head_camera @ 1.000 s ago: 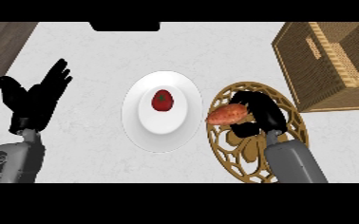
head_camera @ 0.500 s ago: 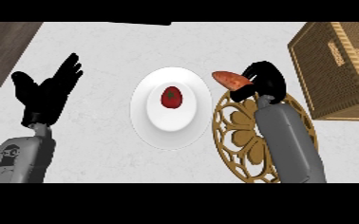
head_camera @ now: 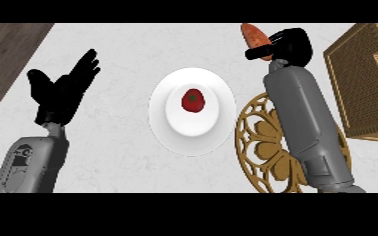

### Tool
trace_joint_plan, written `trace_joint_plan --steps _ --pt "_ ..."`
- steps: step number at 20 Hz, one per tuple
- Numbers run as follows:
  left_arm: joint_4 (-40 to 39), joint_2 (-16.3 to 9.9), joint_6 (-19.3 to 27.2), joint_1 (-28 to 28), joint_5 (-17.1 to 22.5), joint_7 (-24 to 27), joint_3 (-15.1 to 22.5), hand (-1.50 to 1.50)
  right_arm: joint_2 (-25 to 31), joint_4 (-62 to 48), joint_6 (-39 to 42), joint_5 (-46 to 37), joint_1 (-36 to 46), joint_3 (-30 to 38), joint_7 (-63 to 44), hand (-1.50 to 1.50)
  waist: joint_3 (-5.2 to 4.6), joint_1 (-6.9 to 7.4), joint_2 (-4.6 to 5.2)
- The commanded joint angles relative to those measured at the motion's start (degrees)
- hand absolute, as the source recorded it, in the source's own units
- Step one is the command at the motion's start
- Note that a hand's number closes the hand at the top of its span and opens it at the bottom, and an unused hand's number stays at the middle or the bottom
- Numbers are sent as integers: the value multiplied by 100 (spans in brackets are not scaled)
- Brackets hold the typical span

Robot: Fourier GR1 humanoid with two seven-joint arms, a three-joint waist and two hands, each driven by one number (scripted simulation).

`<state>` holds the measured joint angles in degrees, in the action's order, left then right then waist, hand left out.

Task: Pick the sweet potato from the placemat and place it in the basket

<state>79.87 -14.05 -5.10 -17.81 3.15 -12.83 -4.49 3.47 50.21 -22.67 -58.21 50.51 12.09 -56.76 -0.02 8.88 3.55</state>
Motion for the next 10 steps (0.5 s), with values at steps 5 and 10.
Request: trace_joint_plan --steps 5,10 --pt "56 86 -42 -102 49 -96 79 0 376 -687 -1775 -1261 1143 94 -394 150 -14 125 -23" --pt "-85 119 59 -141 -56 -68 92 0 670 -1336 -1879 -1995 1905 285 -941 150 -28 60 -23"
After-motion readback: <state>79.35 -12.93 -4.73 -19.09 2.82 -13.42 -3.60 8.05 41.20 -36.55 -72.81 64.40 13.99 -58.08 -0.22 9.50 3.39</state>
